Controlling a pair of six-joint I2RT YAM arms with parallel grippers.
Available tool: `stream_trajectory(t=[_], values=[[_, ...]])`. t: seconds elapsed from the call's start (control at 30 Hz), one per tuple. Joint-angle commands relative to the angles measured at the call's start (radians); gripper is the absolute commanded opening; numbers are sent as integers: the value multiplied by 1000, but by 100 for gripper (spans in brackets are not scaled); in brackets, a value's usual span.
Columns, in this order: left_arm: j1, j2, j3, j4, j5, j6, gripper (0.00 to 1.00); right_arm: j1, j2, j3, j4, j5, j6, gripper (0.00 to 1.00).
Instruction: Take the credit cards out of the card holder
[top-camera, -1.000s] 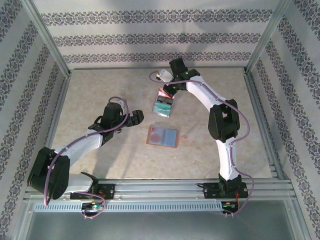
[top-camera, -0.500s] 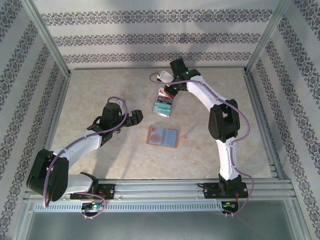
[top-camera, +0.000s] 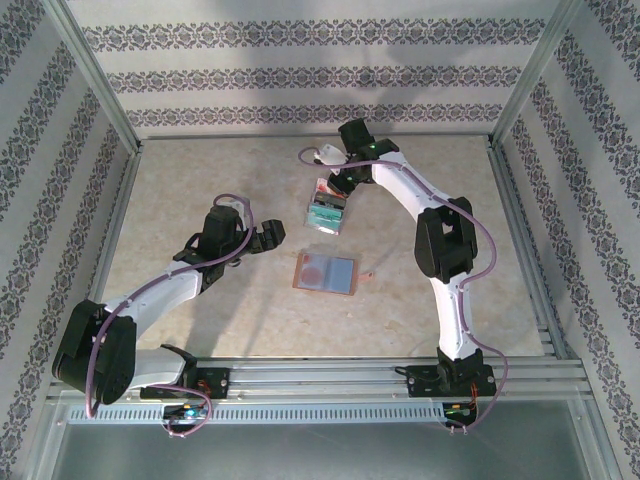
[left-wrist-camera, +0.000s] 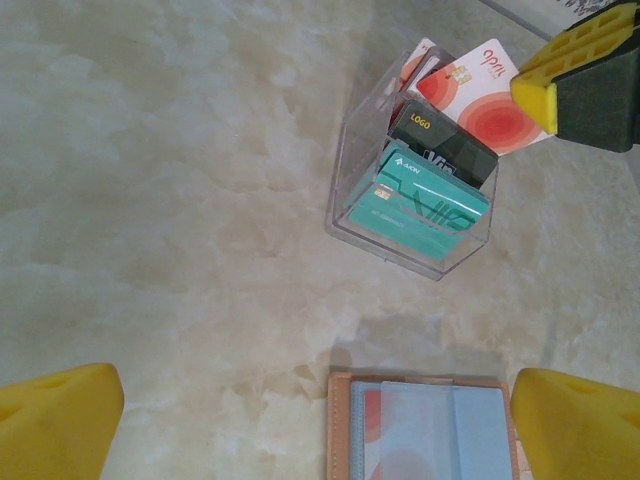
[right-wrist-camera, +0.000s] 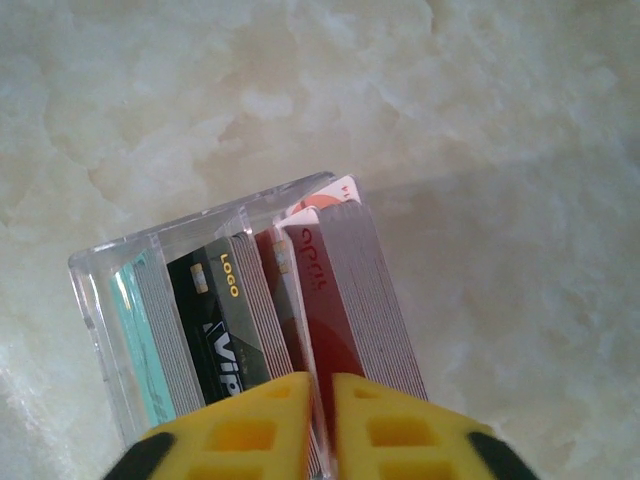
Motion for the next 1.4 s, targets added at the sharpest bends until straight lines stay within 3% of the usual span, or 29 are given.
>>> stream_trajectory(t=[0.0,0.13,0.4,0.73,0.87,1.13,1.17,1.2,1.23,1.27,1.37], values=[[20,-26,-2,-16,0,-2,99,-7,-6,25,-18,16,42,23],[22,-32,-2,-19,2,-1,99,-7,-12,27,-9,22,66,28],[28,-39,-5,-22,0,-9,99,-4,-45,18,6,49,180,28],[66,-44,-25,3,-6,-31,99,57,-248,-253,89,211,525,29],[70,-65,-64,62,-32,-32,99,148,-354,-408,91,345,670,40],[78,-85,-88,69,-68,-36,99,303,-436,-611,88,366,952,52],[78,-92,-95,72,-77,-39,99,325,-438,-630,94,367,982,57],[79,-101,-105,75,-87,-40,99,349,-437,-641,94,373,1007,70],[79,-110,-112,79,-94,-41,99,370,-431,-646,92,379,1023,94],[79,-120,-122,82,-105,-42,99,393,-424,-647,85,392,1044,98],[80,-152,-140,73,-133,-40,99,449,-401,-644,64,436,1088,98]])
